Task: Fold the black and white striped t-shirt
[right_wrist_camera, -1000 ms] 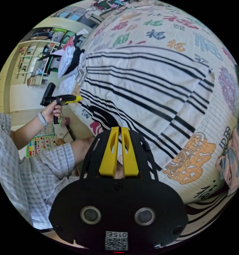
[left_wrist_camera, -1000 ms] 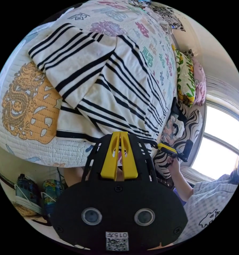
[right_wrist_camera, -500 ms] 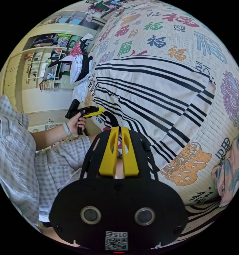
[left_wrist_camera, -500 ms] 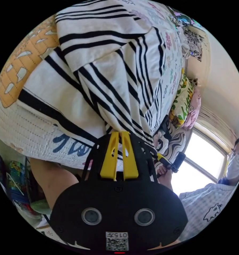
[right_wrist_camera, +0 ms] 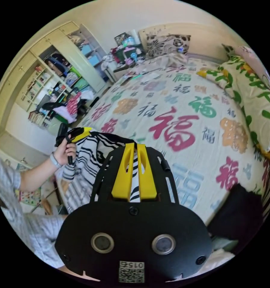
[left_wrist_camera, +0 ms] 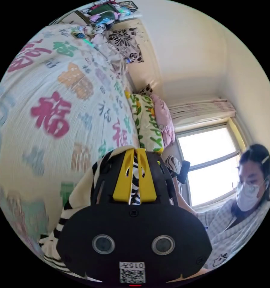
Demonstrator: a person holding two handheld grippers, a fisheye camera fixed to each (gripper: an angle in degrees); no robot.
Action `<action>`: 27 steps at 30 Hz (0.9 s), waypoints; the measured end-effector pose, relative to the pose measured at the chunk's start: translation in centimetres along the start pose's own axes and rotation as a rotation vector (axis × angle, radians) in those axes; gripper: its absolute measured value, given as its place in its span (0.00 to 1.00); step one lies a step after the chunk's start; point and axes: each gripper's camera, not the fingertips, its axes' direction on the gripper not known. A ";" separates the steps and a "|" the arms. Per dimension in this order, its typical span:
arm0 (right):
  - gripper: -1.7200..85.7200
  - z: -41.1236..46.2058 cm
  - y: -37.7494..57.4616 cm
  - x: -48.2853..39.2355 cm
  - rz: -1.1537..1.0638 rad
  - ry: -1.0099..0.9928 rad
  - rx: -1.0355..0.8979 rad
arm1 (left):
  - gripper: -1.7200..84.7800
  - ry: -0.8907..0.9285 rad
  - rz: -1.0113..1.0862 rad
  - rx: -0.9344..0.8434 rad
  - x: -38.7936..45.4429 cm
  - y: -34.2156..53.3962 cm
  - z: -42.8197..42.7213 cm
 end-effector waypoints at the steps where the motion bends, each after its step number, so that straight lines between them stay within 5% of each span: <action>1: 0.03 1.0 -1.5 2.0 0.070 -0.024 -0.014 | 0.04 0.011 -0.003 0.015 -0.5 -0.8 0.7; 7: 0.08 -0.8 3.5 7.0 0.266 -0.274 0.033 | 0.09 0.000 0.068 -0.024 0.6 0.4 1.9; 15: 0.13 -3.4 23.9 3.2 0.568 -0.313 -0.479 | 0.13 -0.691 -0.261 -0.470 -1.4 17.4 -5.7; 20: 0.15 -3.7 29.9 1.6 0.717 -0.315 -0.580 | 0.14 -0.794 -0.424 -0.516 -2.2 23.1 -7.4; 27: 0.05 -1.5 29.4 0.9 0.656 -0.304 -0.668 | 0.06 -0.968 -0.249 -0.707 -2.1 22.9 -0.2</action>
